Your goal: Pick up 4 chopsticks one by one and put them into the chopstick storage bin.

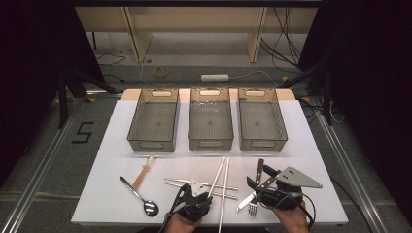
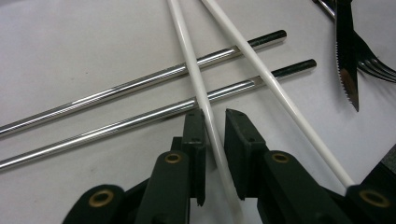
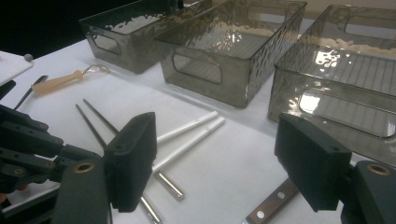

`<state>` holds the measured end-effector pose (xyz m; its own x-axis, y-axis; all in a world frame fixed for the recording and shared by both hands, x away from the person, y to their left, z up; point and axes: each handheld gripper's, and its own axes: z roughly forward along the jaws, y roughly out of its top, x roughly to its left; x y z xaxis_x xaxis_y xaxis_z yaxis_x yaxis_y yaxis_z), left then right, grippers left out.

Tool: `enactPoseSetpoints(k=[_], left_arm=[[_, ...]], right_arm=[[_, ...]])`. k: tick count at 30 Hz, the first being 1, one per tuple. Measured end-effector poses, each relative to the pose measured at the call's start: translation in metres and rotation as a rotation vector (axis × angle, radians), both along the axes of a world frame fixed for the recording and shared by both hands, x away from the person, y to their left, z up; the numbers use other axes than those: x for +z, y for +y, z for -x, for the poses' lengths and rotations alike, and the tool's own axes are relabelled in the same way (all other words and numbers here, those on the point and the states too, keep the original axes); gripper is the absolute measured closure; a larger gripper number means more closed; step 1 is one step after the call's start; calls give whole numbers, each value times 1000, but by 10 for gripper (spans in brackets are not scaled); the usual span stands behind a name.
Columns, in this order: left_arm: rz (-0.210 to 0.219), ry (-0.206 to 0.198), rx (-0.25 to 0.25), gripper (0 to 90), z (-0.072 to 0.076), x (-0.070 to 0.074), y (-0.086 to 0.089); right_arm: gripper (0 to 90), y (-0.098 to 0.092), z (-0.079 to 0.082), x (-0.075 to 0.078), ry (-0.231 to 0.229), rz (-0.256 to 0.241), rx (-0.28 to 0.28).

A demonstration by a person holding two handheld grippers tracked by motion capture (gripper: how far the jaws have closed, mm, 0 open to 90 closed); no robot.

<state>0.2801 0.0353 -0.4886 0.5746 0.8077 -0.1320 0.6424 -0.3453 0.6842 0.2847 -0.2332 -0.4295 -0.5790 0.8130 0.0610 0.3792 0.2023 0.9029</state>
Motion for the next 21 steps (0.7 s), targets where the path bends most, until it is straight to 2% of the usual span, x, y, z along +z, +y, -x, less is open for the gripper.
enactPoseSetpoints(k=[9, 21], left_arm=[[21, 6, 25, 825, -1, -1, 2], [40, 19, 19, 844, -3, -1, 5]], right_arm=[[307, 0, 0, 0, -2, 1, 4], [307, 1, 0, 0, -3, 1, 10]])
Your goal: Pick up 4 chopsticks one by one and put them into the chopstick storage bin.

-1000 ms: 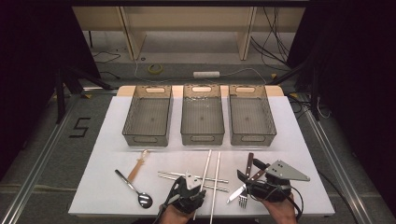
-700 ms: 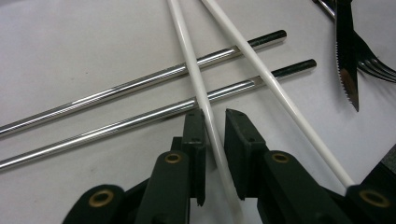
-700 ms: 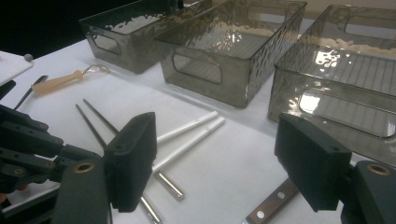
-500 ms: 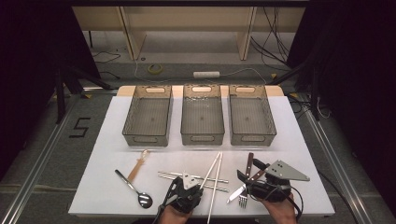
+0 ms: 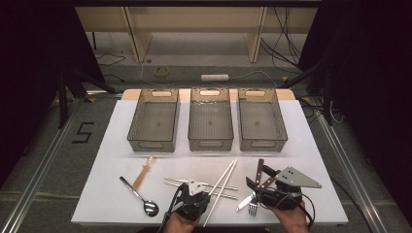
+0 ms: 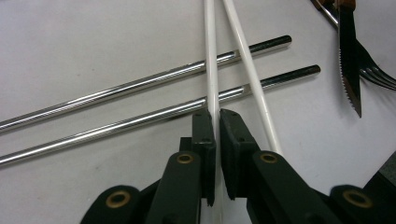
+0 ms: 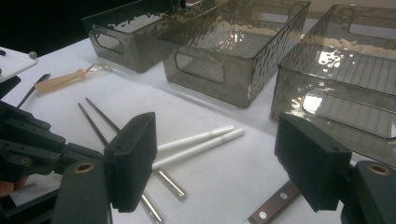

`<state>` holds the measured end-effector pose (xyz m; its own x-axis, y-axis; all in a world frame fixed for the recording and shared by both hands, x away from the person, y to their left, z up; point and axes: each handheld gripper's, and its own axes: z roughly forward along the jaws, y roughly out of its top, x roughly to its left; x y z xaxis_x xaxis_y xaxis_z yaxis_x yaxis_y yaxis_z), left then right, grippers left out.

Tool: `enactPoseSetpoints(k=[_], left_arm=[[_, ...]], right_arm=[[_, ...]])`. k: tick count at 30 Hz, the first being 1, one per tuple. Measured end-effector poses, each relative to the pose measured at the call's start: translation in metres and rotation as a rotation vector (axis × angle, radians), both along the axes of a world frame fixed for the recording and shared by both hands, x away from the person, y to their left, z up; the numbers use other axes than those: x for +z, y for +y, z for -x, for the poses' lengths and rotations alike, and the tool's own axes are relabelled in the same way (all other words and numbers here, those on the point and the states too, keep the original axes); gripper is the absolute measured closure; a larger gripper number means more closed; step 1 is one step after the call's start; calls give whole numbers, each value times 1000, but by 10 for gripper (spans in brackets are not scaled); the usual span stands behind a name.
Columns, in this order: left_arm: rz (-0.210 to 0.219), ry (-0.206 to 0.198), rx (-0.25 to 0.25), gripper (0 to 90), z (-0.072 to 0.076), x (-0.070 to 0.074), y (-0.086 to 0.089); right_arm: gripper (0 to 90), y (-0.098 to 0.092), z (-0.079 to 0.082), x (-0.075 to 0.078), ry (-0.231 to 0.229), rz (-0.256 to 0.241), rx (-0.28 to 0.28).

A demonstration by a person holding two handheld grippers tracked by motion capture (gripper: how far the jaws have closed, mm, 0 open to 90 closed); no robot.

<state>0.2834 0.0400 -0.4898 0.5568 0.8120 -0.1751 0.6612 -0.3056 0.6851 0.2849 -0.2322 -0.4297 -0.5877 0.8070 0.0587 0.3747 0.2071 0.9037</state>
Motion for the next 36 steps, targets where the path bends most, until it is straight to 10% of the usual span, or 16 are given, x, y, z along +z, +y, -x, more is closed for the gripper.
enactPoseSetpoints(k=[36], left_arm=[[115, -89, -47, 847, -14, 44, 34]], right_arm=[[310, -1, -1, 0, 5, -8, 1]])
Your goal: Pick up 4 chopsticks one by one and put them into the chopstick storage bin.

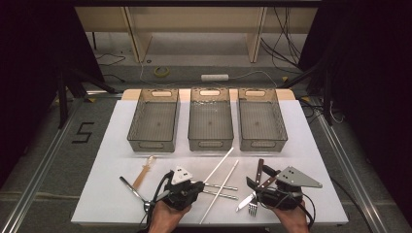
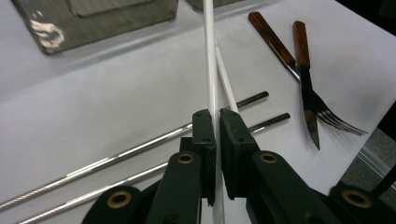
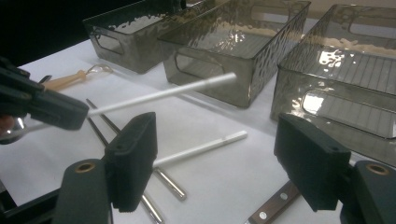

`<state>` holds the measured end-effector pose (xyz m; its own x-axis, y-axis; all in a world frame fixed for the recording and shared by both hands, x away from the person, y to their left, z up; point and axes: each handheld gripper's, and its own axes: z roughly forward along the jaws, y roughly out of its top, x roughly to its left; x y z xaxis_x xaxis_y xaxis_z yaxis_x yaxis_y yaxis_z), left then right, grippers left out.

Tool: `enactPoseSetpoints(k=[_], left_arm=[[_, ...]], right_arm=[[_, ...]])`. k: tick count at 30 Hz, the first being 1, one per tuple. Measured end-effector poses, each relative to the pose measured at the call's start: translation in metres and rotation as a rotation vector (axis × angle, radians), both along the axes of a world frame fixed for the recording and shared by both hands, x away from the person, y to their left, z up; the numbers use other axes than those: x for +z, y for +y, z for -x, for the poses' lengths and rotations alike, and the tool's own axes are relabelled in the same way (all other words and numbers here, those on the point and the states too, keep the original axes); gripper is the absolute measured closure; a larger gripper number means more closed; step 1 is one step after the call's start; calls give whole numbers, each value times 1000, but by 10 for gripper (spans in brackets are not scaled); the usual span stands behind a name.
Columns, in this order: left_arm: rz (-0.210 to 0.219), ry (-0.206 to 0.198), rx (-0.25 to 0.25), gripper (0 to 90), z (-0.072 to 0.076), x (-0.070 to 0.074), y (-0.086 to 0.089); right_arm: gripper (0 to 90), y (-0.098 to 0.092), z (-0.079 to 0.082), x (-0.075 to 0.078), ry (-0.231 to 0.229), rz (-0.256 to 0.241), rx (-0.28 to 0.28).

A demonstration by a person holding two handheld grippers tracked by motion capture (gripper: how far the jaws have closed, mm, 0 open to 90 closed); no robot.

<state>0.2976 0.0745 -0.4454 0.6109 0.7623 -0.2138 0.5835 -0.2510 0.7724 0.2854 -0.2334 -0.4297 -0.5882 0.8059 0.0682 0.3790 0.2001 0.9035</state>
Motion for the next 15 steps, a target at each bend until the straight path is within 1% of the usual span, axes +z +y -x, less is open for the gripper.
enactPoseSetpoints(k=[7, 15], left_arm=[[15, -29, 23, 846, -9, 14, 15], [33, -63, 70, 847, -26, 28, 35]], right_arm=[[310, 0, -1, -1, 2, 2, -1], [309, 0, -1, -1, 5, -4, 0]])
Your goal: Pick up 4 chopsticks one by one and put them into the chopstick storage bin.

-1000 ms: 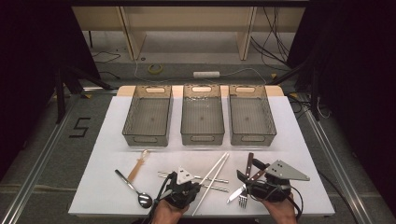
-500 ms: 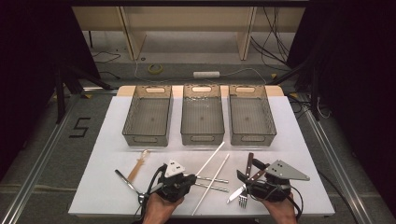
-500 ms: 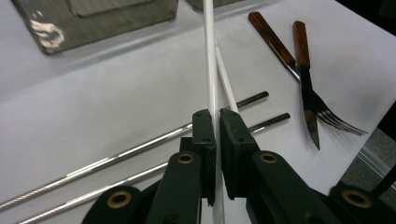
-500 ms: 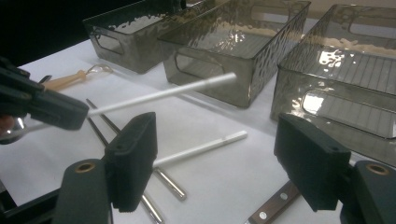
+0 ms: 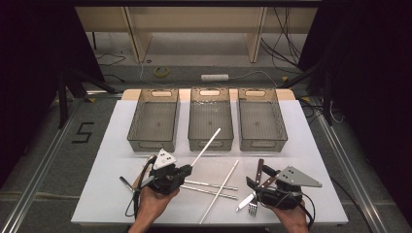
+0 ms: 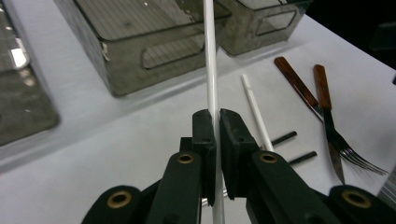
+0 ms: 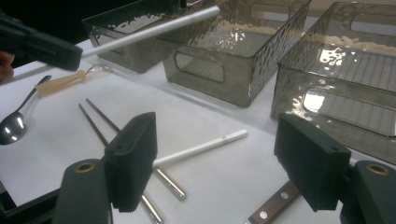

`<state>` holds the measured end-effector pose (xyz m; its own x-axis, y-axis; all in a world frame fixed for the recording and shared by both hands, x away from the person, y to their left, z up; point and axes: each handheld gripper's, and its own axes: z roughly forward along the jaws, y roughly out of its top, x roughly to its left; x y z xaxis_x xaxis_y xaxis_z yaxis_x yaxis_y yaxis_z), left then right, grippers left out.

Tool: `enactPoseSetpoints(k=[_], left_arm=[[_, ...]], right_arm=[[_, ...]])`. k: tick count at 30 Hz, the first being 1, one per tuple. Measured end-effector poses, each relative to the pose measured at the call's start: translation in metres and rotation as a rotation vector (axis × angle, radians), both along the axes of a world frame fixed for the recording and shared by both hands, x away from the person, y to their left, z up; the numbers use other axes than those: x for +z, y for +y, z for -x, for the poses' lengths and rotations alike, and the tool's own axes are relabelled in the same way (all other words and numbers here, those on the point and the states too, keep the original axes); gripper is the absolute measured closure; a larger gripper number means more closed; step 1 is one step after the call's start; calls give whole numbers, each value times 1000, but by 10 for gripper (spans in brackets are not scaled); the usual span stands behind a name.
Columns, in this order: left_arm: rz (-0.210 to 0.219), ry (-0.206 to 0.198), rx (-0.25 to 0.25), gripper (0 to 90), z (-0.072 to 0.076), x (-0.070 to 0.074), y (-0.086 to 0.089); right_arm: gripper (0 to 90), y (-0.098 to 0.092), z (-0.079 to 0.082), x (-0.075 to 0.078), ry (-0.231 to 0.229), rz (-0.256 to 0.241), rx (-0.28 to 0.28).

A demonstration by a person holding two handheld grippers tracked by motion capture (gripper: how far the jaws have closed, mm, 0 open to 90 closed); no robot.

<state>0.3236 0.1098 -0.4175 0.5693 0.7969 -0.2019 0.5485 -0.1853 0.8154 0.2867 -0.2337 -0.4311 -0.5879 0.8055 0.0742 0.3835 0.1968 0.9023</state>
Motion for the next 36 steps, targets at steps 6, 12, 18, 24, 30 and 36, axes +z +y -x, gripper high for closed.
enactPoseSetpoints(k=[6, 12, 18, 24, 30, 36], left_arm=[[16, -26, 56, 846, -17, 12, 18], [19, -40, 136, 847, -40, 18, 42], [21, -42, 215, 846, -65, 19, 64], [30, -29, 281, 846, -92, 17, 83], [18, -1, 323, 846, -120, 10, 99], [14, 13, 344, 846, -142, 4, 109]], right_arm=[[308, 0, 0, 0, 0, -3, 0], [308, 0, 0, 0, 2, -5, 2], [308, 0, -1, 0, 5, -6, 1], [308, -1, -1, -1, 7, -7, 2], [308, 0, -1, -1, 11, -7, 2], [308, 0, -2, -2, 13, -9, 5]])
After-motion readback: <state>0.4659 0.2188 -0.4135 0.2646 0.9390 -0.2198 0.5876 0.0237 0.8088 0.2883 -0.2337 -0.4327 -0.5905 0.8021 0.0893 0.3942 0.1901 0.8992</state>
